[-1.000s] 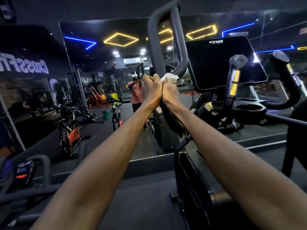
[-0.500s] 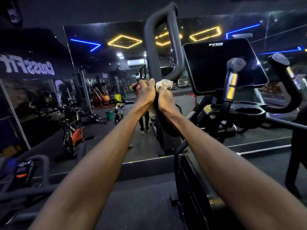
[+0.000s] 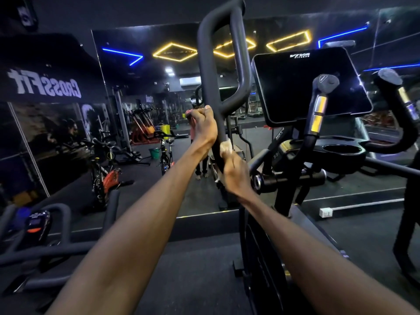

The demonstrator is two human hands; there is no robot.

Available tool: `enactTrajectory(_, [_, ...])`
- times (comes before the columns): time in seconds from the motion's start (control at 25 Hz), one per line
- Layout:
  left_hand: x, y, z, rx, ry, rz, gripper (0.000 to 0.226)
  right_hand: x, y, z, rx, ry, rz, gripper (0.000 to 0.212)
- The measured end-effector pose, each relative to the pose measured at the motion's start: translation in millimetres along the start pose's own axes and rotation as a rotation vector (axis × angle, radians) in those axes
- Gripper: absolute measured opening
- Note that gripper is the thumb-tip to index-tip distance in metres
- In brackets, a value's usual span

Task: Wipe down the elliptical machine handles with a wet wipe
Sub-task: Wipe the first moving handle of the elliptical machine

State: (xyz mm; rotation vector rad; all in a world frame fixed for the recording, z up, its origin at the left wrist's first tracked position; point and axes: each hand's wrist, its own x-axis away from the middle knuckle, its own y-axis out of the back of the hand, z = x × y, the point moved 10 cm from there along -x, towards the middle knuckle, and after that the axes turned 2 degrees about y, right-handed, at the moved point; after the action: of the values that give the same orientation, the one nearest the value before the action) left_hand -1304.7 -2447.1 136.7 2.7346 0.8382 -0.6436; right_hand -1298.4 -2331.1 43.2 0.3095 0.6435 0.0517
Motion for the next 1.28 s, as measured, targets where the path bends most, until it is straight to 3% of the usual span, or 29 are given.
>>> enactTrajectory(0.16, [-8.7, -4.8, 20.6, 0.131, 0.044, -0.065, 0.027, -8.7, -3.6, -5.2, -0.178, -0.085, -0.014, 0.058])
enactTrajectory(0.36, [18.4, -1.0, 2.7, 0.242, 0.041, -0.117, 0.032, 23.1, 18.5, -27.3, -0.102, 0.249, -0.168, 0.032])
enactTrajectory(0.52, [23.1, -0.9, 3.3, 0.203, 0.040, -0.145, 0.036, 0.4, 9.3, -57.1, -0.203, -0.045, -0.224, 0.035])
enactTrajectory(0.68, [30.0, 1.9, -4.3, 0.136, -0.012, -0.191, 0.033, 13.9, 13.0, -57.2, -0.213, 0.187, -0.206, 0.036])
enactTrajectory(0.8, [28.7, 0.7, -3.4, 0.163, -0.004, -0.171, 0.031, -17.3, 18.1, -81.9, -0.139, 0.018, -0.163, 0.035])
enactTrajectory(0.88, [25.9, -1.8, 0.9, 0.216, -0.007, -0.141, 0.030, -6.3, 14.2, -74.2, -0.178, -0.052, -0.244, 0.034])
enactTrajectory(1.0, [25.2, -0.3, 4.6, 0.278, -0.017, -0.144, 0.030, 38.1, 3.3, -33.2, -0.242, 0.103, -0.315, 0.045])
enactTrajectory(1.16, [21.7, 2.5, 6.0, 0.299, 0.014, -0.105, 0.024, 16.3, 5.8, 19.6, -0.119, 0.171, -0.297, 0.048])
enactTrajectory(1.28, [14.1, 5.7, 12.1, 0.263, 0.079, 0.002, 0.021, 19.7, 5.2, 25.1, 0.066, 0.271, -0.317, 0.062])
